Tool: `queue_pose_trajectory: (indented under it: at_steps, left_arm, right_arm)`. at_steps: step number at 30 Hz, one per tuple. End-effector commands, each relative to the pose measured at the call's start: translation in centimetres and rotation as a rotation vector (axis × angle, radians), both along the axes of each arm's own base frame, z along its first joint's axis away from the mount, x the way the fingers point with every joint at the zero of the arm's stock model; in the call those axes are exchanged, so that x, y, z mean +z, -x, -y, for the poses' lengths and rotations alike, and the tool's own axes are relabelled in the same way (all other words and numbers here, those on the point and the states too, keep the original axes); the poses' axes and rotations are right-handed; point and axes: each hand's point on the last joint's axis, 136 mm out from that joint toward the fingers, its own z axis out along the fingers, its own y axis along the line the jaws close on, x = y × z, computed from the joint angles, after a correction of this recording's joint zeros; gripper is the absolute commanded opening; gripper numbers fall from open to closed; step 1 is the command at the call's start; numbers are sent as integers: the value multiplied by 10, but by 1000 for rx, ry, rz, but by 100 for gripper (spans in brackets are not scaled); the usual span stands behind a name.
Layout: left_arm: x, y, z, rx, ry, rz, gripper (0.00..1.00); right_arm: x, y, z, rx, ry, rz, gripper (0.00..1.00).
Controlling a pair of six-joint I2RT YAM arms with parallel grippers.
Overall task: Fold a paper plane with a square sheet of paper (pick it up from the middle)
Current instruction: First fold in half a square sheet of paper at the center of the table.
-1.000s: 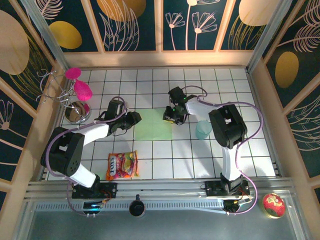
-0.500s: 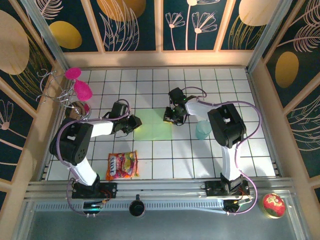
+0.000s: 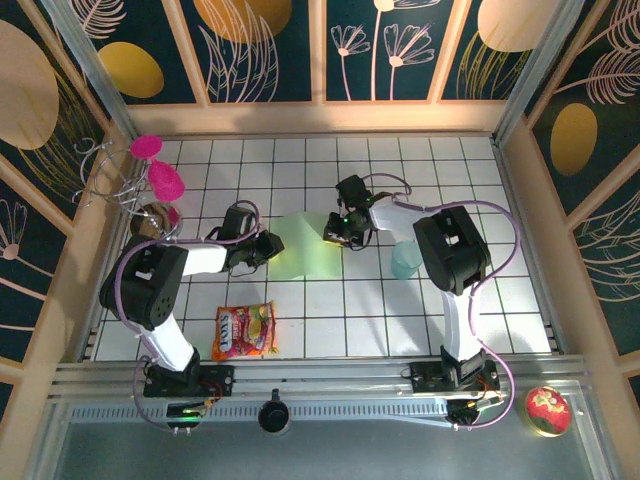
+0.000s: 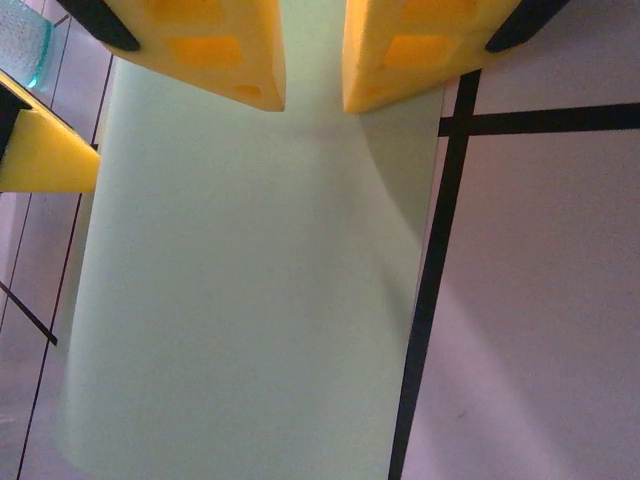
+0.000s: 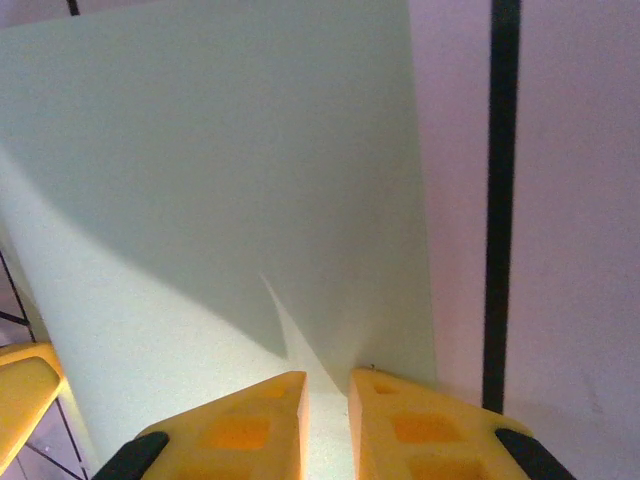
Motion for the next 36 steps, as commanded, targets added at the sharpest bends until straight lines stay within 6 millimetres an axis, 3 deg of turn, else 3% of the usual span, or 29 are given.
queue_pose_trajectory:
  at_steps: [1,14,18,23,29,36]
  left_arm:
    - [-15,13,-9,29,-37,-48,22]
    - [18,10,10,71,220,78,34]
    - [30,10,16,70,311,110,44]
    - [40,11,21,43,355,150,64]
    - [37,13,21,1,308,151,84]
    - [14,15,11,-5,150,58,85]
  right_arm:
    - [-13,8,-6,9,-27,-33,19]
    - [-9,4,-44,48,-180,-33,20]
    - [-13,3,-47,48,-183,-39,20]
    - [-17,4,-54,62,-195,-44,20]
    - [-20,8,-64,82,-206,-50,21]
    - [-14,11,-74,103,-246,-44,21]
